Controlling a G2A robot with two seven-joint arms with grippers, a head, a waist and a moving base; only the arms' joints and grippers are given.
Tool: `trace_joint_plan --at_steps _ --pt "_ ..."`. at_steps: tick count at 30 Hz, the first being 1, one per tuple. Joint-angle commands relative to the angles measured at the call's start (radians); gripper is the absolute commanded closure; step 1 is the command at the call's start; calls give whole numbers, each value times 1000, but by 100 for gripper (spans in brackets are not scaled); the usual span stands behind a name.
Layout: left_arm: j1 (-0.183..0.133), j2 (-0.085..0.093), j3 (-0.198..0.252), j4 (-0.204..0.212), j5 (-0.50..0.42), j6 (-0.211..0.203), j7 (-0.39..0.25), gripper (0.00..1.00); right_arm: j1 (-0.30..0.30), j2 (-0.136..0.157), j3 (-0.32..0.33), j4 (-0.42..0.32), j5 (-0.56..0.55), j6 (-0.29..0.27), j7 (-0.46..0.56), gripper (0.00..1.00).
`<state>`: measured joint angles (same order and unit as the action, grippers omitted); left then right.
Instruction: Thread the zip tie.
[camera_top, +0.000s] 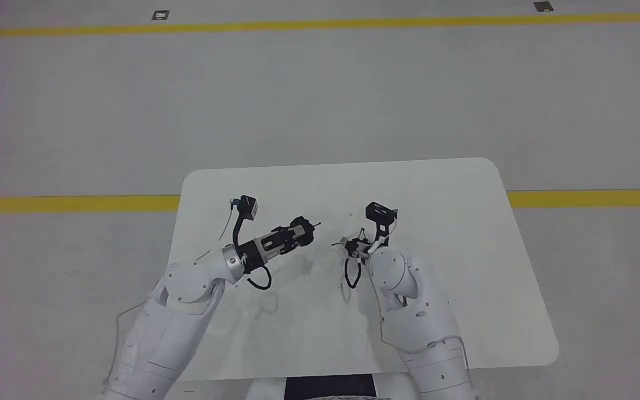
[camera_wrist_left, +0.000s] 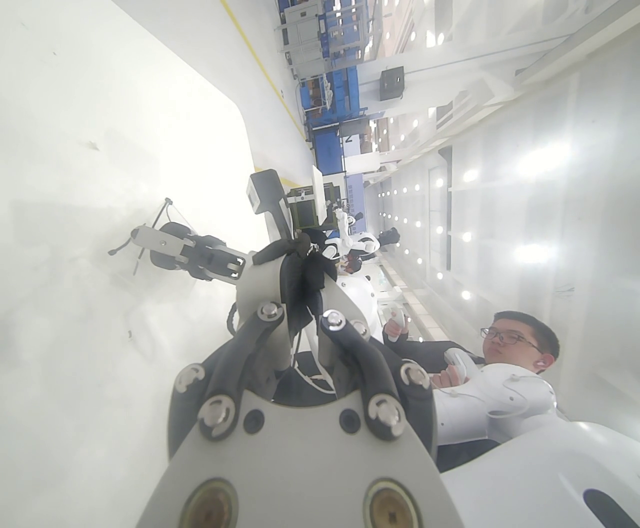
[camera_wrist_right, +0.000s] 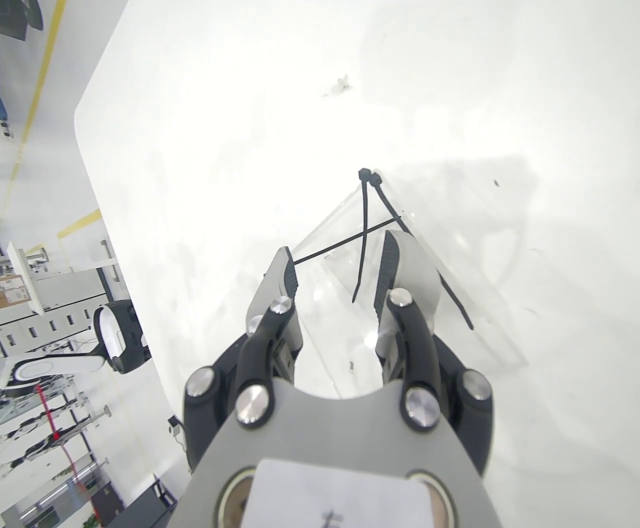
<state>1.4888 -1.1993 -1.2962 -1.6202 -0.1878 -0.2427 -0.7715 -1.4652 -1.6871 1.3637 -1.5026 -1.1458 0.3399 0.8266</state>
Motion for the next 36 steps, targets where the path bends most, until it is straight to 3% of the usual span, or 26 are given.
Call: trace_joint_plan --at_steps 1,10,11,14,17,25,32,36 --pt "0 0 0 0 0 0 0 100 1 -3 3 3 -3 0 2 79" --pt "0 0 0 0 0 0 0 100 3 -13 9 5 -14 0 9 87" --pt "0 0 0 0 0 0 0 100 3 -14 9 4 -15 0 10 85" --pt "0 0 0 0 0 0 0 100 5 -16 7 5 -17 0 11 67" --pt "0 0 0 0 0 0 0 100 7 -17 3 3 -16 0 7 61" --pt "0 0 0 0 0 0 0 100 8 -14 -5 2 -9 0 1 60" --pt "0 0 0 0 0 0 0 100 19 -10 -6 30 25 0 2 64" --pt "0 0 0 0 0 0 0 100 25 -6 -3 44 42 0 -4 81"
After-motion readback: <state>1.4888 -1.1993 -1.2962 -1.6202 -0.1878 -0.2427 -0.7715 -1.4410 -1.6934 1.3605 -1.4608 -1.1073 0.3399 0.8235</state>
